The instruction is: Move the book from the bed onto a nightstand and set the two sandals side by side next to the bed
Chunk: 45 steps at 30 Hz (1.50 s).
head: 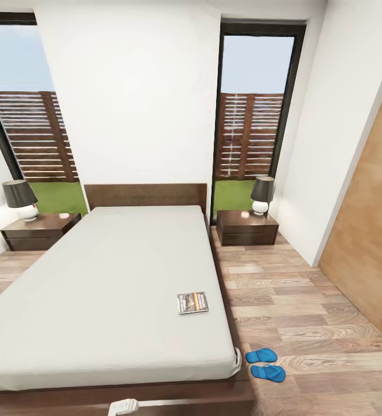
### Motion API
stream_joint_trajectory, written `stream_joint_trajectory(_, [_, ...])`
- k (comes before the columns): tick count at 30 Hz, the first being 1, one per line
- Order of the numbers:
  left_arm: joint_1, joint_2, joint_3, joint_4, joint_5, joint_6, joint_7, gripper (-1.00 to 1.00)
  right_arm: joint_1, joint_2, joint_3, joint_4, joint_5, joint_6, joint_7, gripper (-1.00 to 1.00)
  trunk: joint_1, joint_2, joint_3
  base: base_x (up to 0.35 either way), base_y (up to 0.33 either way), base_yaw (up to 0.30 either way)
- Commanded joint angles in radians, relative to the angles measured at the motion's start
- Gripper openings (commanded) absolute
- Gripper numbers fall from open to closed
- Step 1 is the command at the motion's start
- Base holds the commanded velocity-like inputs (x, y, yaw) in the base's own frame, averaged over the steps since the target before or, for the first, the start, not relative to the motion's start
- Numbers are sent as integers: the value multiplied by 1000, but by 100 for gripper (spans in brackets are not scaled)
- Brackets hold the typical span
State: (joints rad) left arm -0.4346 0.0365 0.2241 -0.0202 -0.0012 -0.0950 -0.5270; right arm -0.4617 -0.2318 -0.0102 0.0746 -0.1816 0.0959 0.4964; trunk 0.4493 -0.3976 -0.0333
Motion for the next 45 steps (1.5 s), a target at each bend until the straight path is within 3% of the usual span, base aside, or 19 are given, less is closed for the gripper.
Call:
stream_joint_trajectory(1, [-1,0,3,2,0,-3,-3,100,-2,-1,0,2,-10,5,-1,100,1,-2,-2,0,0,0])
stream_joint_trajectory(45, [-1,0,2,2,0,-15,-1,100,-2,1,3,2,-10,5,-10,100,1,-2,-2,176,-47,0])
